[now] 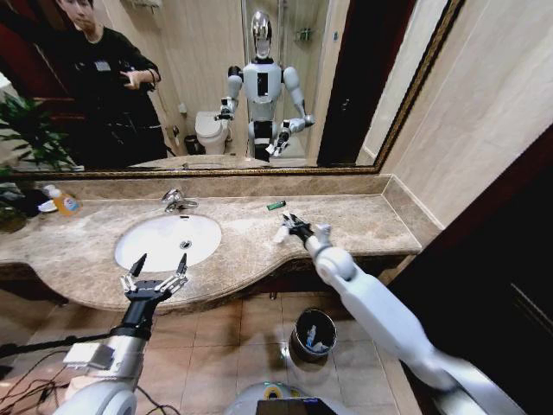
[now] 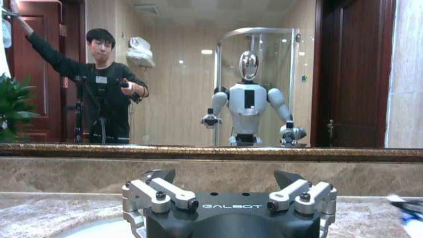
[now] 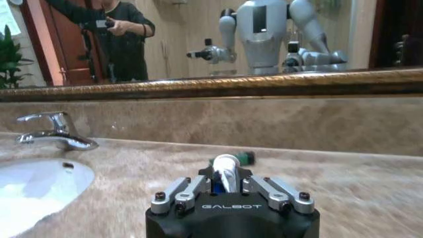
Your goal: Pick up the trash from the sink and place it in the trash bin.
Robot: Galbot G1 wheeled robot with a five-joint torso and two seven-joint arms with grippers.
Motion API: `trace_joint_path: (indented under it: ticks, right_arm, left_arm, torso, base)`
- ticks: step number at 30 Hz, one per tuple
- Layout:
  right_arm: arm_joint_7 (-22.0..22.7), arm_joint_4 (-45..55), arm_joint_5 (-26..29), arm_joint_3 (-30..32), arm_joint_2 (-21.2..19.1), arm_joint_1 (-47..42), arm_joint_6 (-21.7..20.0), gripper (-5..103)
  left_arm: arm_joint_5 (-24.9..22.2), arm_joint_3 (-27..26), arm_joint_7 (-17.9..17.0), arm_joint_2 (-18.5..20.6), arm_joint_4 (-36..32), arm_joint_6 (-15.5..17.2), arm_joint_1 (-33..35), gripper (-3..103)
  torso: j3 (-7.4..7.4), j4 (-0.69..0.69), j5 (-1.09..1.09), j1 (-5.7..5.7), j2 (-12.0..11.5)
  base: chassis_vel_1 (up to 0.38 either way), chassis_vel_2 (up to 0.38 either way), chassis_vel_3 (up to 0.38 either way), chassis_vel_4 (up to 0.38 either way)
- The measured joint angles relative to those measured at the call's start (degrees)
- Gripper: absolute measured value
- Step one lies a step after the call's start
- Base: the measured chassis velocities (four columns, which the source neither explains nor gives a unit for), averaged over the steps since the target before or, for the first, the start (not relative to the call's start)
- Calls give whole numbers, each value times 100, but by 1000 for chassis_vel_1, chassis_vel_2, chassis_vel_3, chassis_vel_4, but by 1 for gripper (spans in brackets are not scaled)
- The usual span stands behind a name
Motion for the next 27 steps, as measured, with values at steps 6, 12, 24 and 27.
trace_joint_path:
  ticks: [6, 12, 24, 27]
  right_arm:
    - [138, 518, -22, 386, -369, -844, 143, 19]
    - [78, 856, -157, 976, -395, -1753, 277, 19]
    - [-565, -222, -964, 1660, 455, -3259, 886, 19]
    - [-577, -659, -980, 1581, 627, -3243, 898, 19]
  left_arm:
    - [0, 0, 0, 1, 0, 0, 0, 100]
    - [0, 0, 2, 1, 0, 0, 0, 100]
    - [0, 0, 0, 1, 0, 0, 0, 100]
    - [0, 0, 0, 1, 0, 0, 0, 100]
  torso:
    - [0, 2, 0, 0, 0]
    - [0, 1, 0, 0, 0]
    - [0, 1, -1, 0, 0]
    - [0, 1, -1, 0, -1]
  base:
    - [0, 0, 0, 0]
    - [0, 0, 0, 0]
    - [0, 0, 0, 0]
    - [0, 0, 0, 0]
